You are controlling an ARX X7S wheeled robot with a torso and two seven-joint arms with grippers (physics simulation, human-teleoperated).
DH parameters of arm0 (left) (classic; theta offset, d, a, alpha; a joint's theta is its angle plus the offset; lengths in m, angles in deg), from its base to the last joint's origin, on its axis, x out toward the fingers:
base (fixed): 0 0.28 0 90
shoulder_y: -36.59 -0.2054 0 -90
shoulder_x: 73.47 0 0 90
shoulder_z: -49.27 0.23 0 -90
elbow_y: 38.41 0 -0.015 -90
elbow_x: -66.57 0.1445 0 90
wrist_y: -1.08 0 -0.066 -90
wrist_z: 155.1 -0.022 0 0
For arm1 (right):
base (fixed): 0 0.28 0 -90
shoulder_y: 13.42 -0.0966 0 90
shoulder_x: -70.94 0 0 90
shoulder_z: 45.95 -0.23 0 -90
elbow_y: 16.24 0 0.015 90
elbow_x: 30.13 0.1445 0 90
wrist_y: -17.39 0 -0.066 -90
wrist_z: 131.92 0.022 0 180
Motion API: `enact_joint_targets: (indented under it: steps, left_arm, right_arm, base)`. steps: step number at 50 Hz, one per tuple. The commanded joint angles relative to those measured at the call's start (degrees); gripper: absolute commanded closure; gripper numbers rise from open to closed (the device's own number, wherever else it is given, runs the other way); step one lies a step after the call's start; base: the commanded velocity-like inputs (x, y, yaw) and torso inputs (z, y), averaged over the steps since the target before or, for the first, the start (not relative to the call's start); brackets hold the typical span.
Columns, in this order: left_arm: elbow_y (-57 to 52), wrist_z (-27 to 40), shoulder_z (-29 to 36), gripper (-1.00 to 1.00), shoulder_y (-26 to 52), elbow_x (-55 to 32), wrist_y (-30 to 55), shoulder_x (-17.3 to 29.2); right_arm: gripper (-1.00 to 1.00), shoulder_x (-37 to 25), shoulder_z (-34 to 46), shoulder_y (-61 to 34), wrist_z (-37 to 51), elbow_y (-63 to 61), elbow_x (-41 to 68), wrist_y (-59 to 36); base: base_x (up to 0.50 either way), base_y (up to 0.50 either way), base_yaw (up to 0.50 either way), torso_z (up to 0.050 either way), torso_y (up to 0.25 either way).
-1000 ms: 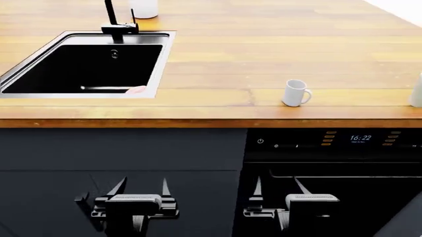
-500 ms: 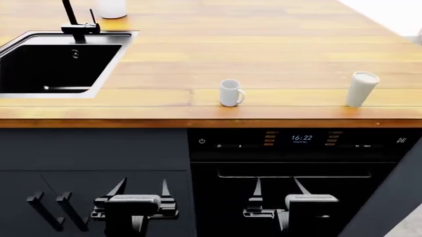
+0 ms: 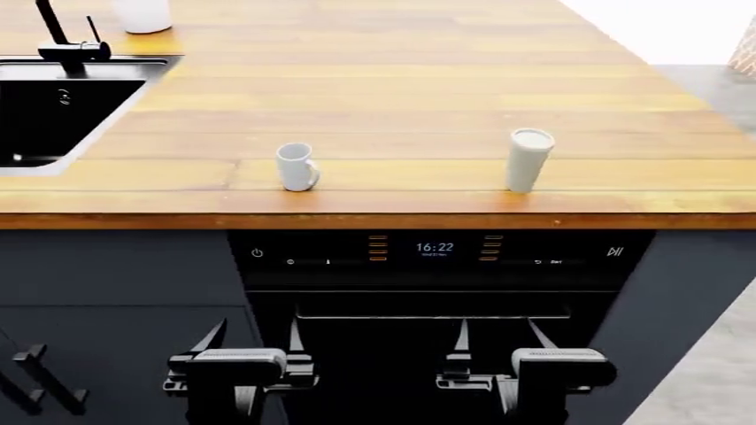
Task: Pick the mug and cup and place them in the sink. Then turn on the water.
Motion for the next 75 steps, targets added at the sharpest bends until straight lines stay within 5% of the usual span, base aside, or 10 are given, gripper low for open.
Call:
enact_joint_targets:
  steps: [1,17,25,30,34,41,46,53,62,75]
  left_arm:
    - [-0.09,0.48,0.46,-1.0,-0.19,-0.73,-0.26,0.61]
    - [-7.54,2.11,0.25,-1.0,-2.88,-2.83,4.33,2.34]
    - [-40.97,4.54,-6.43,-1.0,-2.8,-20.09,38.23,12.09]
    - [-52.62,12.71,-17.23,-1.0,15.0,-47.08,69.78,18.68]
    - [-47.34,23.68,-24.76,-1.0,28.13,-69.27,82.21,20.16]
    - [-32.59,45.08,-20.75,-1.0,46.68,-98.08,79.06,29.83]
    - [-27.75,49.46,-16.54,-1.0,55.32,-105.49,76.02,34.19]
    - [-20.55,49.34,-10.03,-1.0,69.01,-106.95,78.02,37.76]
    - [-16.03,49.13,-5.52,-1.0,77.7,-107.4,79.61,39.34]
    - [-16.02,45.95,-5.57,-1.0,77.58,-104.26,80.09,38.63]
  right_arm:
    - [-1.0,-0.45,0.71,0.27,0.74,-0.27,0.35,0.16]
    - [-1.0,-1.85,0.07,2.55,3.0,-7.11,1.97,-4.72]
    - [-1.0,-11.53,-7.35,-0.3,5.37,-37.73,15.72,-38.79]
    - [-1.0,-17.95,-18.24,-15.41,6.33,-50.24,36.18,-68.71]
    - [-1.0,-19.43,-26.46,-29.49,8.1,-49.16,49.79,-86.23]
    - [-1.0,-28.78,-24.8,-45.96,29.69,-38.7,80.29,-88.81]
    - [-1.0,-28.13,-18.34,-54.02,35.37,-35.11,83.5,-87.19]
    - [-1.0,-28.47,-13.94,-60.93,35.42,-32.91,83.12,-86.34]
    - [-1.0,-29.38,-11.26,-64.35,28.5,-31.44,75.07,-82.89]
    - [-1.0,-30.02,-9.86,-65.39,27.12,-31.0,73.69,-80.83]
  base:
    - [0.0,-0.5,0.0,0.0,0.0]
    - [0.0,-0.28,0.0,0.0,0.0]
    - [0.0,0.0,0.0,0.0,0.0]
    - [0.0,0.0,0.0,0.0,0.0]
    - [0.0,0.0,0.0,0.0,0.0]
    - [0.03,0.0,0.0,0.0,0.0]
    - [0.18,0.0,0.0,0.0,0.0]
    - [0.37,0.0,0.0,0.0,0.0]
    - [0.49,0.0,0.0,0.0,0.0]
    - [0.5,0.0,0.0,0.0,0.0]
